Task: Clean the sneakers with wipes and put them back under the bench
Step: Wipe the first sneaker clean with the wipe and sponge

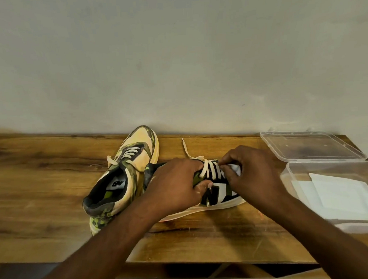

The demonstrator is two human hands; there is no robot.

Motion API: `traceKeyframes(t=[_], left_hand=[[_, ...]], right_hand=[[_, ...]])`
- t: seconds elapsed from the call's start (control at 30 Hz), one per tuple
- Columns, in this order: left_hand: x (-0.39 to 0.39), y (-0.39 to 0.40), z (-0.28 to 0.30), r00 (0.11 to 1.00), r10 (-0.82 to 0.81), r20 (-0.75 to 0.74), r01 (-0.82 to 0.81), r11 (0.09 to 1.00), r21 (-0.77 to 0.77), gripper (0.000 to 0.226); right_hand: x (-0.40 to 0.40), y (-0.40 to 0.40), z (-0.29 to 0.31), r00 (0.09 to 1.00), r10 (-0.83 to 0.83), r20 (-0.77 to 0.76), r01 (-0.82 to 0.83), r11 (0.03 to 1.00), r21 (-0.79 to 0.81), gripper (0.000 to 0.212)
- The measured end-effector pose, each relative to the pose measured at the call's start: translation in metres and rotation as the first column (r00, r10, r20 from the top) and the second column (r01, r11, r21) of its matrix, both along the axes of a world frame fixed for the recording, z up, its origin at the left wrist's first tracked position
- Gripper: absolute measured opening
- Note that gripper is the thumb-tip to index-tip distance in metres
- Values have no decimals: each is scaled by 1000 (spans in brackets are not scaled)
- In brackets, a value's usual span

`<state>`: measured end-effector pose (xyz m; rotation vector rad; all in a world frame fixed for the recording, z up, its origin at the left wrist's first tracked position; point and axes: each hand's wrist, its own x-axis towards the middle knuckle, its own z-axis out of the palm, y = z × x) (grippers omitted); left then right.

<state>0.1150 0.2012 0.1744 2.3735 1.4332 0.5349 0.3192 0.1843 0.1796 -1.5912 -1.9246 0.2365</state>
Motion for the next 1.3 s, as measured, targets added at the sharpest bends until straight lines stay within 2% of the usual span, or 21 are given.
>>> traceKeyframes(t=[0.1,0.2,0.23,0.4,0.57,0.7,0.77,0.9,1.07,1.2,1.3], left_hand=[[1,-1,1,1000,3,-7,-3,1000,4,20],[0,-2,1,1000,4,-11,-4,1000,3,19],[0,-2,1,1000,5,-12,-5,1000,3,19],[1,-1,2,1000,4,-12,-4,1000,20,22],[-1,-3,2,1000,4,-5,-4,1000,17,21],[0,-2,2,1000,3,4,-3,1000,24,23],[0,-2,2,1000,4,2,-4,1000,20,23],[-1,-3,3,1000,0,16,0,1000,9,21],[1,-3,4,1000,2,2,-2,1000,30,22],[0,-4,4,1000,7,10,-7,1000,25,21],[1,-5,4,1000,3,14,-3,1000,21,22]], right_hand=[[9,9,4,999,-6,-53,4,1000,-31,12],[21,15,3,995,-86,47,85,996,29,13],[19,13,2,995,-89,39,88,996,32,13],[6,11,6,996,25,-90,-31,998,-62,12],[17,15,7,993,-41,115,36,998,43,14],[7,7,8,998,43,-49,-45,997,-55,15],[13,11,9,993,32,-111,-41,996,-83,13],[17,12,4,998,-41,50,40,999,16,13],[6,7,2,999,19,-26,-18,1000,26,13],[14,16,0,999,-42,25,40,997,71,13],[9,12,-2,999,-35,-14,35,998,43,14]])
